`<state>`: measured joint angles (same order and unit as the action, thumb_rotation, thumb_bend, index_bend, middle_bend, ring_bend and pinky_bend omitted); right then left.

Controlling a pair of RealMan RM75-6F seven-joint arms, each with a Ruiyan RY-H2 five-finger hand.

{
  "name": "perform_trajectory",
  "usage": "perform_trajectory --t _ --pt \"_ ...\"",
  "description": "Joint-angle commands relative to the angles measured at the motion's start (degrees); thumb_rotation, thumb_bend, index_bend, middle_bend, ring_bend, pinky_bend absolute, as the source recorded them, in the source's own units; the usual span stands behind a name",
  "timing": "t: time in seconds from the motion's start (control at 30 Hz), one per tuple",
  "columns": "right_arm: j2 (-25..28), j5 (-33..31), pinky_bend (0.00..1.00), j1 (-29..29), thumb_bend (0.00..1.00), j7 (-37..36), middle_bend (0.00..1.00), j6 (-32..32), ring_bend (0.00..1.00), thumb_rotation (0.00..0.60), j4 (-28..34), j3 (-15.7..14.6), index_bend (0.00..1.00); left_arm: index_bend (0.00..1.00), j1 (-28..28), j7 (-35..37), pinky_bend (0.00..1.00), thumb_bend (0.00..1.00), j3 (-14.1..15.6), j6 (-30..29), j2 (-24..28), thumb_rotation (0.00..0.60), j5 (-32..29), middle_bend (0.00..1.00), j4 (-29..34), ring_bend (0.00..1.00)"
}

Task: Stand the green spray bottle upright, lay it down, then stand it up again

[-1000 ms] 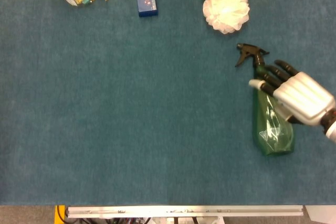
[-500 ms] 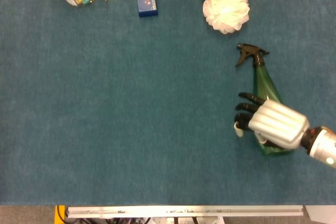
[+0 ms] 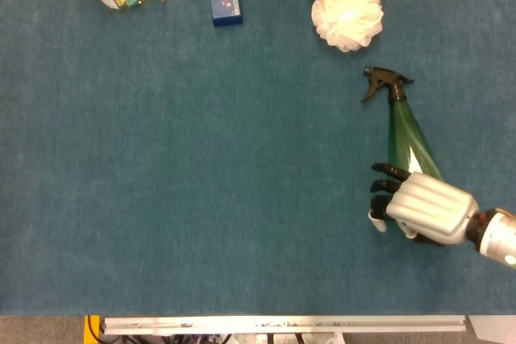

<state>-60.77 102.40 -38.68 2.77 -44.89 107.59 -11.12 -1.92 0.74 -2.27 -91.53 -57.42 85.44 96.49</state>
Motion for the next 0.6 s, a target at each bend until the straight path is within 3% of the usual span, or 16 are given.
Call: perform_trajectory --t 0.03,0.6 --pt "0.1 -0.5 0.05 0.0 1.0 0.1 0.41 0.8 0.2 0.6 -0.1 -0.5 0.47 0.34 0.0 -0.1 0.7 0.13 0.0 0.0 0.0 0.6 0.0 0.35 0.0 0.39" --pt "3.2 -5.6 0.05 3.8 1.0 8.1 0.56 0.2 0.22 0.6 0.2 -1.9 0.49 0.34 0.1 -0.4 0.7 0.13 -0.2 0.2 0.0 0.6 -0.2 0.35 0.3 0.39"
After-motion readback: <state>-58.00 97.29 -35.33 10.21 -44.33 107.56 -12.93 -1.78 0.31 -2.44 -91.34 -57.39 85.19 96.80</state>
